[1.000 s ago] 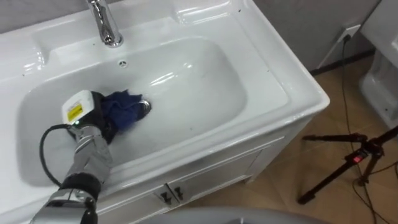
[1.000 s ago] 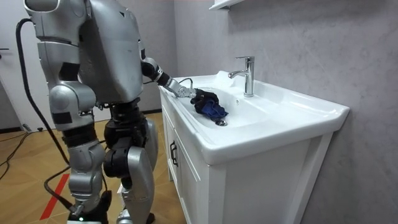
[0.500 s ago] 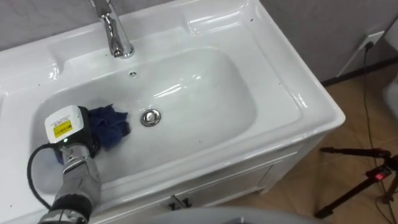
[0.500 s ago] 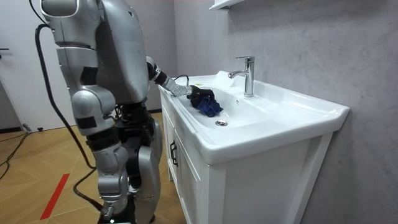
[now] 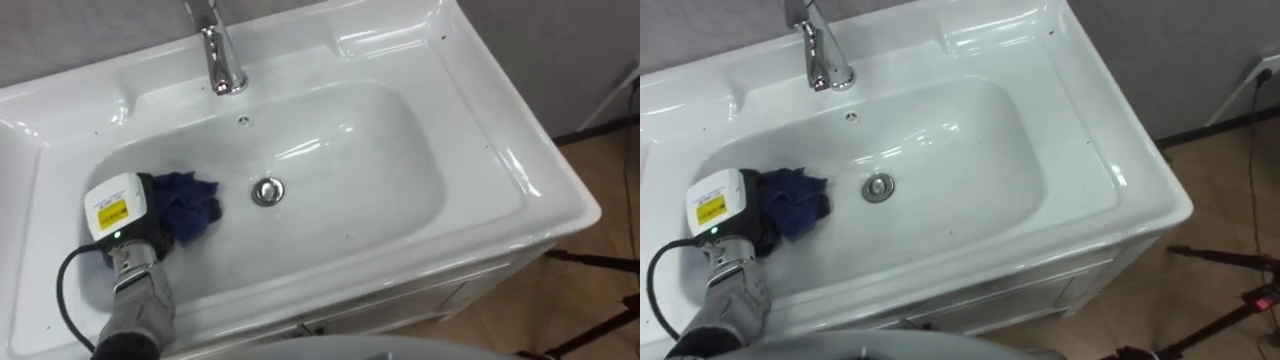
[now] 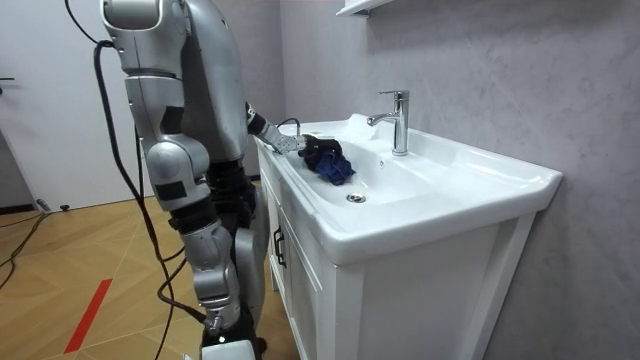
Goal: Wipe basin
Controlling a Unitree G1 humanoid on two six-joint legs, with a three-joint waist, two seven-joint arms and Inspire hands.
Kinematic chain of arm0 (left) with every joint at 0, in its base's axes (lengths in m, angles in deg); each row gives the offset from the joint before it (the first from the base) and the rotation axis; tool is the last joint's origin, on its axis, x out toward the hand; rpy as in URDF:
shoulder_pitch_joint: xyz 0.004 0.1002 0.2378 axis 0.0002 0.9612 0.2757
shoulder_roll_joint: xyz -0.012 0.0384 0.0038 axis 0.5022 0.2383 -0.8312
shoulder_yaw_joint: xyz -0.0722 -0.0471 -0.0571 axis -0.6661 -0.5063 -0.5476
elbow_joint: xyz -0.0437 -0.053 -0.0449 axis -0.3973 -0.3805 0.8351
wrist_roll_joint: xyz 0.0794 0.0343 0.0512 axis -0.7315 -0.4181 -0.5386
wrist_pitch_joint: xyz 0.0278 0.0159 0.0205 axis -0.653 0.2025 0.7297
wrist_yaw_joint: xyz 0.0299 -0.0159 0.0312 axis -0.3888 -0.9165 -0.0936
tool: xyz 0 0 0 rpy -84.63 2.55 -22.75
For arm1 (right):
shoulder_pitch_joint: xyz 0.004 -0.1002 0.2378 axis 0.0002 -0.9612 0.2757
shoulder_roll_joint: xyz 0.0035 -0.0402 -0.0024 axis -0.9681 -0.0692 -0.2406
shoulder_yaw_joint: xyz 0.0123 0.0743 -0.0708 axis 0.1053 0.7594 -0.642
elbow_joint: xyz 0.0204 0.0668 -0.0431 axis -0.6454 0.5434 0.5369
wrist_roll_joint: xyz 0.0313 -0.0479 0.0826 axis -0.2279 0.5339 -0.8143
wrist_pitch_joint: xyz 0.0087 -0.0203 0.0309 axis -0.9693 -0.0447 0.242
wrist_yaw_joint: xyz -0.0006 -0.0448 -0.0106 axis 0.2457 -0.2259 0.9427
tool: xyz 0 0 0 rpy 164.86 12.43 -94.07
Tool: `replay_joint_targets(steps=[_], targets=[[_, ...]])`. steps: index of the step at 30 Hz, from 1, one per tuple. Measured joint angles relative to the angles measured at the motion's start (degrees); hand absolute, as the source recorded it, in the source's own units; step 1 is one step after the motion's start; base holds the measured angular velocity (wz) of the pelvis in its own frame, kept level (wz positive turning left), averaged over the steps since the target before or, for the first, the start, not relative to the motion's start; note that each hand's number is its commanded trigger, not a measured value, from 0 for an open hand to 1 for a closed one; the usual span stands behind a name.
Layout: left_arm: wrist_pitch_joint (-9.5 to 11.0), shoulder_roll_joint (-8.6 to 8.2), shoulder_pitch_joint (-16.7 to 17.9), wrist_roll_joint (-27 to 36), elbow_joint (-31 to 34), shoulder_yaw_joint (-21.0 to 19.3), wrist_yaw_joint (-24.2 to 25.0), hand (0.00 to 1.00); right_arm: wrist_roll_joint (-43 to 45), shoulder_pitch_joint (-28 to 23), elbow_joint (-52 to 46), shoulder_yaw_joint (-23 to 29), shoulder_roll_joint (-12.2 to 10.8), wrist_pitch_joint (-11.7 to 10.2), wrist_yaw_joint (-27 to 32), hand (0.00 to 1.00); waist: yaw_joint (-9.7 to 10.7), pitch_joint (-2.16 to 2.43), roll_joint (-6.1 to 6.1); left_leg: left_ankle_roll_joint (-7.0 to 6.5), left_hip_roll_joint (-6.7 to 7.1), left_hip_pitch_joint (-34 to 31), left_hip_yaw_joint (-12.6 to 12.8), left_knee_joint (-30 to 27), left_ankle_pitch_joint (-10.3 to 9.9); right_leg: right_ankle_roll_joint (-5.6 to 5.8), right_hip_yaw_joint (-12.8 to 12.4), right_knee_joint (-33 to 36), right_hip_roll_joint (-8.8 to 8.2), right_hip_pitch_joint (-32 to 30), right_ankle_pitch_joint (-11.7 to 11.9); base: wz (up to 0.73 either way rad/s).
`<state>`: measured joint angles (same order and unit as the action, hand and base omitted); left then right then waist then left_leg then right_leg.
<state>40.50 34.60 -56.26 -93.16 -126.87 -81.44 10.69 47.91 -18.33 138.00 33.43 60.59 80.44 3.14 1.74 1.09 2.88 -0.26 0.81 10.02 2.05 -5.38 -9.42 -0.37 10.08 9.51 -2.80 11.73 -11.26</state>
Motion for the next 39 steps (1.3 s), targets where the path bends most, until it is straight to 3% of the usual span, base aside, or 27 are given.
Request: replay_joint_targets(steps=[9, 14, 19, 23, 30, 35, 39], targets=[[1.7, -0.12, -0.1, 4.3, 1.8, -0.5, 0.6, 1.00, -1.2, -0.8, 0.2, -0.3, 0.1, -3.0, -0.3, 0.00, 0.8, -0.11, -0.19, 0.00, -0.01, -0.5, -0.1, -0.2, 0.0, 0.00, 0.9, 0.0, 0.01, 0.0, 0.0, 0.10], [1.8, -0.11, -0.1, 6.7, 5.2, -0.6, 1.8, 1.00, -4.8, -1.1, 0.4, -0.6, -0.1, -4.1, 0.4, 0.00, 1.2, -0.66, -0.85, 0.01, 0.19, -1.7, -1.0, -0.3, 0.0, 0.00, 1.0, -0.9, 0.04, -0.5, 0.0, 0.10], [1.7, -0.11, -0.2, 9.0, 7.2, -0.6, 1.9, 1.00, -5.2, -1.4, 0.4, -0.7, -0.1, -4.9, 1.7, 0.00, 1.7, -0.78, -1.02, 0.01, 0.21, -3.4, -1.3, -0.5, 0.0, 0.00, 1.0, -1.0, 0.07, -1.8, 0.0, 0.04], [1.6, -0.11, 0.0, 11.6, 11.2, -0.6, 2.1, 1.00, -6.7, -1.3, 0.2, -2.6, -0.2, -5.0, 1.7, 0.00, 1.6, -1.35, -1.51, 0.01, 0.28, -3.9, -1.7, -0.8, 0.0, 0.00, 1.0, -1.4, 0.13, -1.8, 0.0, 0.03], [1.7, -0.40, 0.0, 12.8, 13.3, -0.6, 2.1, 1.00, -9.9, -0.6, 0.5, -4.9, -0.5, -5.4, 1.3, 0.00, 2.2, -1.25, -1.18, -0.01, 0.86, -5.5, -2.3, -2.4, 0.0, 0.01, 1.1, -1.9, -0.21, -1.8, 0.0, 0.11], [1.7, -0.40, 0.0, 12.5, 22.0, -1.9, 2.1, 1.00, -9.8, -0.5, 0.9, -4.9, -0.3, -6.0, 1.6, 0.00, 1.0, -1.01, -0.50, -0.01, 0.79, -6.6, -2.4, -3.0, 0.0, 0.03, 1.2, -2.0, -0.13, -2.6, 0.0, 0.02], [1.7, -0.40, 0.0, 12.5, 24.3, -3.1, 2.1, 1.00, -9.8, -0.7, 0.9, -5.0, -0.3, -6.1, 2.1, 0.00, 0.9, -0.77, -0.07, -0.01, 0.73, -6.6, -2.4, -3.4, 0.0, 0.05, 1.3, -2.0, -0.07, -2.5, 0.0, -0.03]])
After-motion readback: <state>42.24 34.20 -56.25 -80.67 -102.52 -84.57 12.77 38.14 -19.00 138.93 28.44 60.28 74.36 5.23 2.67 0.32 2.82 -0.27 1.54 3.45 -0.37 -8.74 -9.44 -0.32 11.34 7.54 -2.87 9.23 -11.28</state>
